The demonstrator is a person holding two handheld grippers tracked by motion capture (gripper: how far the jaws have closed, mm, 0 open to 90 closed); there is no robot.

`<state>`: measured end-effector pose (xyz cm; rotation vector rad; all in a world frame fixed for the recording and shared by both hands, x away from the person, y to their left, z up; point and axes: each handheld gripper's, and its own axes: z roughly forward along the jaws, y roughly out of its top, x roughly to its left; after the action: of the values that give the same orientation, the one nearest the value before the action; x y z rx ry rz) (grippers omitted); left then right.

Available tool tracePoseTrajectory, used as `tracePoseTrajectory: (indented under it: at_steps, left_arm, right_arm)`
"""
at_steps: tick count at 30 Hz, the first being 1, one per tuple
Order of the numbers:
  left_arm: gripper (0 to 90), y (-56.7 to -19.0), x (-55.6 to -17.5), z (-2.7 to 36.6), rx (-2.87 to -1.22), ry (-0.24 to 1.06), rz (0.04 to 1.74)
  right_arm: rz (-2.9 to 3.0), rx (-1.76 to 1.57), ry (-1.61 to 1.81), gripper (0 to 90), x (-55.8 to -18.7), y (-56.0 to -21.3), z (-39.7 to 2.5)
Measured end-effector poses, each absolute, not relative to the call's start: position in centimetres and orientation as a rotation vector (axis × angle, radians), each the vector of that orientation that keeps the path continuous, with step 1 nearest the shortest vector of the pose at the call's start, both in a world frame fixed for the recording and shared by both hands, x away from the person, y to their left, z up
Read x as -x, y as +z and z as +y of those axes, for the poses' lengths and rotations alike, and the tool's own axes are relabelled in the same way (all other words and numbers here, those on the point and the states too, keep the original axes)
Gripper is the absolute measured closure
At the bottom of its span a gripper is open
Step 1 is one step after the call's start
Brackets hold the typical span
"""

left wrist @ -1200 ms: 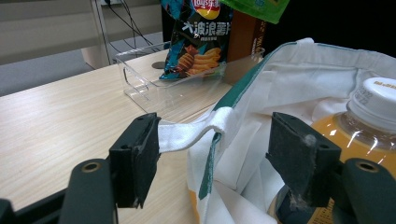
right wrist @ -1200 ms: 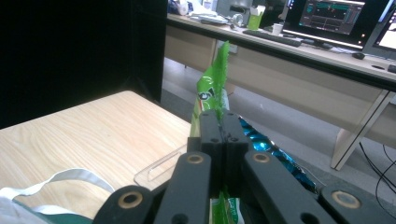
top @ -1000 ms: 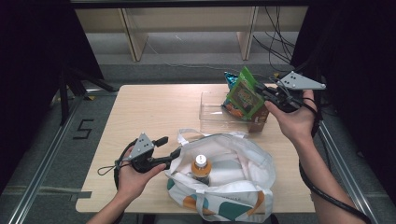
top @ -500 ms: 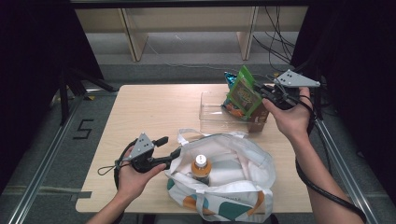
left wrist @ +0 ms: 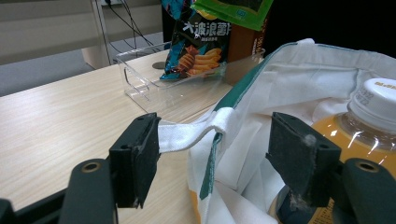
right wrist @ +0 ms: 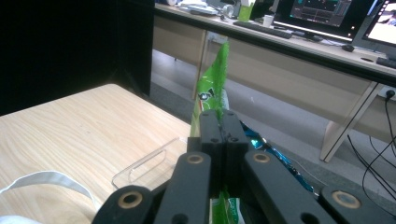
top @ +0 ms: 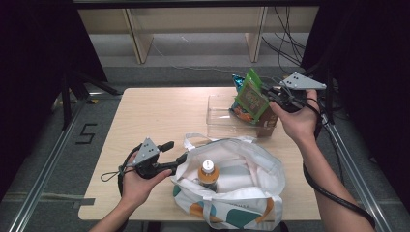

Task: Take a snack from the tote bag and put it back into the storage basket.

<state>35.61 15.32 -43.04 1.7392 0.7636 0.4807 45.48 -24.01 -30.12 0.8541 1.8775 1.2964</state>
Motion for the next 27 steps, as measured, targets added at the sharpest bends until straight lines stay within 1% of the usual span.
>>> tracePoseTrajectory:
  at_steps: [27]
  left_arm:
    - [33.0,-43.1,-35.6,15.3,-1.736,0.479,0.757]
  right_arm:
    - [1.889,-0.895,1.246,90.0,-47.2,-31.7,-23.2]
